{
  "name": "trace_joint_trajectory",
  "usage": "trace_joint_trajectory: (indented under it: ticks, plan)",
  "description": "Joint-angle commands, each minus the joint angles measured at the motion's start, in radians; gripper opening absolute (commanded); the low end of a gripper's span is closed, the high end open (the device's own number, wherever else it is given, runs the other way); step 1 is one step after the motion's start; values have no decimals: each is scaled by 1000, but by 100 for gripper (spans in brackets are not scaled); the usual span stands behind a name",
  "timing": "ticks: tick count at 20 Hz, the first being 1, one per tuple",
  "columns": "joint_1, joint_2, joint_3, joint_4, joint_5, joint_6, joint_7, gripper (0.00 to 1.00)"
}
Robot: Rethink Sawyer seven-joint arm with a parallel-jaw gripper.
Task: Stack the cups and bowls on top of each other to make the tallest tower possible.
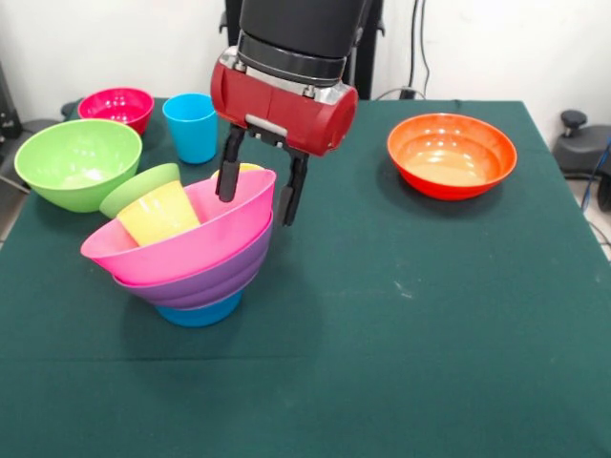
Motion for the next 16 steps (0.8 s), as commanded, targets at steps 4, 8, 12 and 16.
trace_joint_trajectory:
  ticks: [4, 8, 12, 16]
  plan:
    - [-31, 100, 26, -119, 51, 290, 177, 100]
    - [-12, 163, 15, -144, 63, 290, 219, 100]
    - [4, 201, 4, -125, 69, 223, 233, 100]
    - [-11, 230, 44, -107, 97, 142, 228, 100]
